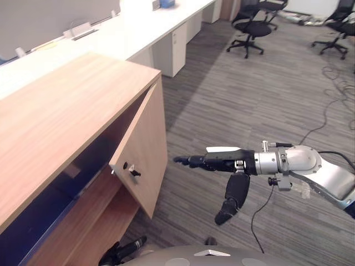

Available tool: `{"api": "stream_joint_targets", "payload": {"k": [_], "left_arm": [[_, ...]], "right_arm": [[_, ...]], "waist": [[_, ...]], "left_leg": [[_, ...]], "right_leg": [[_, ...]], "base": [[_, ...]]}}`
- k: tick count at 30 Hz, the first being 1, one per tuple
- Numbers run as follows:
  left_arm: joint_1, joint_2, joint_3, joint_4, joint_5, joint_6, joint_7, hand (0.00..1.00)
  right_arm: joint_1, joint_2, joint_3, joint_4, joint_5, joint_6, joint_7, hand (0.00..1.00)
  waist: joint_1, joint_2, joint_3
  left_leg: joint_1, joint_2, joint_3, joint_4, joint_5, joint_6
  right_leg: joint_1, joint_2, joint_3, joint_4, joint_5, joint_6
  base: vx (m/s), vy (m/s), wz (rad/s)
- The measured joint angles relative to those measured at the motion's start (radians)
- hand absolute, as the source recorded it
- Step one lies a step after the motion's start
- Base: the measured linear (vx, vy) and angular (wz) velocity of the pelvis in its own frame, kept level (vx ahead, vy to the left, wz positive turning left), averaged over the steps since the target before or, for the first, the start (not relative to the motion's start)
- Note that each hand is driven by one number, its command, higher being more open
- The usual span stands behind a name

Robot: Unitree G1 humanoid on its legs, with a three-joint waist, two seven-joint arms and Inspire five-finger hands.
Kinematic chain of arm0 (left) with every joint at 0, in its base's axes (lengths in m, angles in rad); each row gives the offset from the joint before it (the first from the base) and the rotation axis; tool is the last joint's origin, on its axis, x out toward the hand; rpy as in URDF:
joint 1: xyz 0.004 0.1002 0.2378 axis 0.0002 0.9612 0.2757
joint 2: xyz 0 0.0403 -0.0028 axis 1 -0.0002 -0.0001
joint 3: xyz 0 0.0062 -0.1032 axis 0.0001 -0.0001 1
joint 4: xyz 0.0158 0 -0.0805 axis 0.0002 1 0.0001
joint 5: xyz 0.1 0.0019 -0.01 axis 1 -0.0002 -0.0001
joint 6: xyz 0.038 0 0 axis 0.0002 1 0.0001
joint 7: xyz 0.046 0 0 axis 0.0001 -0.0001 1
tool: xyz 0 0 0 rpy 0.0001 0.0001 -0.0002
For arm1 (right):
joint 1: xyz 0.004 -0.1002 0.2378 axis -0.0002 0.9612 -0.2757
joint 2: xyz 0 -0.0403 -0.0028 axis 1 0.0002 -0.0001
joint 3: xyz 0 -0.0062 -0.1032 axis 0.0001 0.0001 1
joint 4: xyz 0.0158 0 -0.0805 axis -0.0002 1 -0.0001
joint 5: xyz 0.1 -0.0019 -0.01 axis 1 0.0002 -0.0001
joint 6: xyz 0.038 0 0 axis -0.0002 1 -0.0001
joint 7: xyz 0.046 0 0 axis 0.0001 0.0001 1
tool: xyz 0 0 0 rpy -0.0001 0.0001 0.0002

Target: Walk over to the cabinet, pick up the folder, carry it to the office cabinet, place the folder inside the office cabinet, then close the office cabinet door

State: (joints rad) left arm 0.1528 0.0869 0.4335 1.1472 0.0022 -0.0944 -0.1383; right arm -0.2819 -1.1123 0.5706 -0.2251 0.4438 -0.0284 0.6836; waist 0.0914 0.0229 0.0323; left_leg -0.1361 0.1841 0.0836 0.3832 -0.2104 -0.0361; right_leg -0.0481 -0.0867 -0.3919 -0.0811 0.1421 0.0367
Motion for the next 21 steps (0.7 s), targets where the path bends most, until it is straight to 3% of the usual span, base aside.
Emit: {"api": "stream_joint_targets", "payload": {"k": [1,3,4,6,11,17,21], "left_arm": [[-0.003,0.001,-0.014,-0.002,-0.001,-0.001,0.004,1.0],[0.002,0.003,-0.029,-0.003,-0.001,-0.001,0.006,1.0],[0.007,0.001,-0.051,-0.005,-0.01,0.0,0.007,1.0],[0.007,0.006,-0.085,-0.011,-0.018,0.002,0.01,1.0],[0.007,0.01,-0.199,-0.018,-0.032,0.009,0.027,1.0],[-0.009,0.011,-0.266,-0.037,-0.032,0.009,0.041,1.0],[-0.015,0.015,-0.279,-0.04,-0.031,0.012,0.046,1.0]], "right_arm": [[0.051,0.063,-0.038,0.097,-0.11,-0.021,-0.046,1.0],[0.079,0.15,-0.08,0.238,-0.225,-0.039,-0.087,1.0],[0.097,0.251,-0.145,0.402,-0.35,-0.044,-0.144,1.0],[0.111,0.334,-0.217,0.556,-0.417,-0.044,-0.199,1.0],[0.115,0.523,-0.321,0.916,-0.643,-0.034,-0.355,1.0],[0.112,0.775,-0.378,1.211,-0.769,-0.032,-0.441,1.0],[0.134,0.908,-0.548,1.401,-0.792,0.013,-0.519,1.0]], "waist": [[0.0,0.01,0.006],[-0.001,0.011,0.019],[-0.003,0.016,0.022],[-0.009,0.015,0.022],[-0.002,0.018,0.022],[0.02,0.005,0.022],[0.035,-0.004,0.022]], "left_leg": [[-0.008,0.038,0.116,0.016,-0.027,0.037],[0.007,0.053,0.162,0.008,-0.029,0.021],[0.013,0.038,0.145,-0.009,-0.016,-0.018],[0.016,0.005,0.117,-0.039,0.002,-0.032],[0.055,-0.101,0.059,-0.122,0.051,-0.027],[0.058,-0.15,0.012,-0.144,0.06,-0.011],[0.056,-0.178,-0.04,-0.149,0.065,-0.004]], "right_leg": [[0.007,-0.002,-0.031,0.0,0.001,0.001],[0.026,-0.011,-0.058,0.0,0.001,0.003],[0.041,-0.026,-0.083,0.0,0.0,0.013],[0.057,-0.054,-0.122,0.0,0.0,0.028],[0.113,-0.147,-0.204,0.001,0.019,0.083],[0.137,-0.184,-0.256,0.001,0.019,0.088],[0.169,-0.202,-0.302,0.002,0.019,0.088]], "base": [[-0.08,0.119,0.71],[-0.03,0.129,0.57],[-0.02,0.116,0.45],[0.01,0.189,0.7],[0.06,0.203,0.57],[0.07,0.129,0.32],[0.04,0.082,0.4]]}}
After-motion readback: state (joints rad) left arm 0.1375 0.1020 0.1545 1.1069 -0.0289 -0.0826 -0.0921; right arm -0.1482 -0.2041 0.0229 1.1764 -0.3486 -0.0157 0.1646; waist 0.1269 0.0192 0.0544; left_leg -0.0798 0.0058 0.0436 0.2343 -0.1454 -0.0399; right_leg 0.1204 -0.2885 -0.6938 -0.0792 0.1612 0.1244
